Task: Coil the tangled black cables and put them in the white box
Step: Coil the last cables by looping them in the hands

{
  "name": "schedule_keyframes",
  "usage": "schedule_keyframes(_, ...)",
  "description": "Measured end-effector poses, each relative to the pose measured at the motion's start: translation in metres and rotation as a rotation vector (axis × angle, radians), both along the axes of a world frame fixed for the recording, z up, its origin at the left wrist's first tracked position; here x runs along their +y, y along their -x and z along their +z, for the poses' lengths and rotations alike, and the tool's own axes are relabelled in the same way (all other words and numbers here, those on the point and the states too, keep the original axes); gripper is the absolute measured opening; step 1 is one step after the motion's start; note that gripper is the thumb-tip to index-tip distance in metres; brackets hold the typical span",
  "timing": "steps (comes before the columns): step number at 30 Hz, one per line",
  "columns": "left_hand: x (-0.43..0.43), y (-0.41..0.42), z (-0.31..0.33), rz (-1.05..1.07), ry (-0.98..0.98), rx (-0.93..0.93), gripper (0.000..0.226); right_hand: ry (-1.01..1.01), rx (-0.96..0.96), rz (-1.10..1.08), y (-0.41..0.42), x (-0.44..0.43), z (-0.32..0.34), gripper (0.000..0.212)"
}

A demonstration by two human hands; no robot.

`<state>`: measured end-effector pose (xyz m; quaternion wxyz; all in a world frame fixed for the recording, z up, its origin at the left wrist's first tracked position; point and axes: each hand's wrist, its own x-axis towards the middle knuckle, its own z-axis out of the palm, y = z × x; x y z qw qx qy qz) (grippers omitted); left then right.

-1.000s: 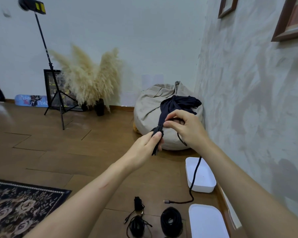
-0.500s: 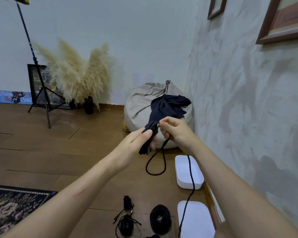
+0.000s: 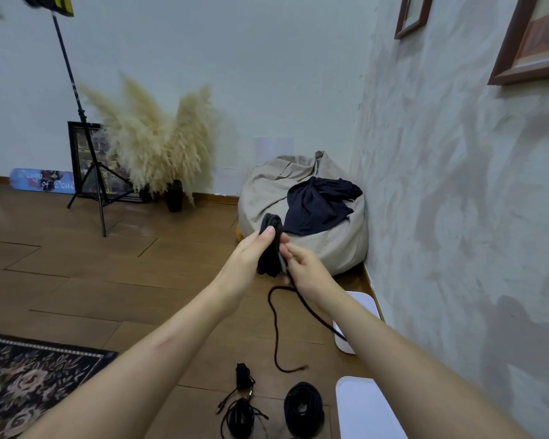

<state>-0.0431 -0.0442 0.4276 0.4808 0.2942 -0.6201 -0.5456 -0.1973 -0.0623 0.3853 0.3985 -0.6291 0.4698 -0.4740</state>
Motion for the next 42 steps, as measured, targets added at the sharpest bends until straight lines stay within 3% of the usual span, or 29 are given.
schedule_keyframes(2,-0.005,0.004,-0.002,0.058,-0.123,0.125,0.043,-0.001,0.244,-0.034,-0.011,-0.001,-0.01,0.029)
schedule_keyframes(4,-0.012,0.006,-0.003,0.145,-0.146,0.178,0.042,-0.057,0.41,-0.012,-0.024,0.003,-0.015,0.019)
schedule_keyframes(8,-0.024,0.0,-0.005,0.282,-0.101,0.128,0.031,-0.047,0.526,0.077,-0.032,0.01,-0.006,0.018)
schedule_keyframes(17,-0.051,-0.017,-0.023,0.407,0.101,-0.429,0.05,-0.037,0.684,0.181,-0.013,0.013,0.026,0.015)
schedule_keyframes(20,-0.056,-0.032,-0.023,0.318,0.127,-0.626,0.058,0.035,0.776,0.147,0.0,0.013,0.037,0.009)
schedule_keyframes(25,-0.047,-0.03,-0.03,-0.032,0.058,-0.707,0.046,0.203,0.716,0.073,0.02,0.006,0.039,0.012)
schedule_keyframes(31,-0.033,-0.024,-0.022,-0.186,0.022,-0.54,0.048,0.248,0.509,0.066,0.027,0.002,0.037,0.015)
schedule_keyframes(35,-0.028,-0.018,-0.022,-0.14,0.181,-0.557,0.004,0.222,0.401,0.073,0.028,0.0,0.037,0.014)
schedule_keyframes(39,-0.029,-0.017,-0.027,-0.02,0.123,-0.524,0.014,0.222,0.355,-0.058,0.031,-0.008,0.033,0.003)
schedule_keyframes(42,-0.031,-0.021,-0.032,0.029,0.067,-0.548,0.022,0.197,0.444,-0.163,0.037,-0.015,0.024,0.012)
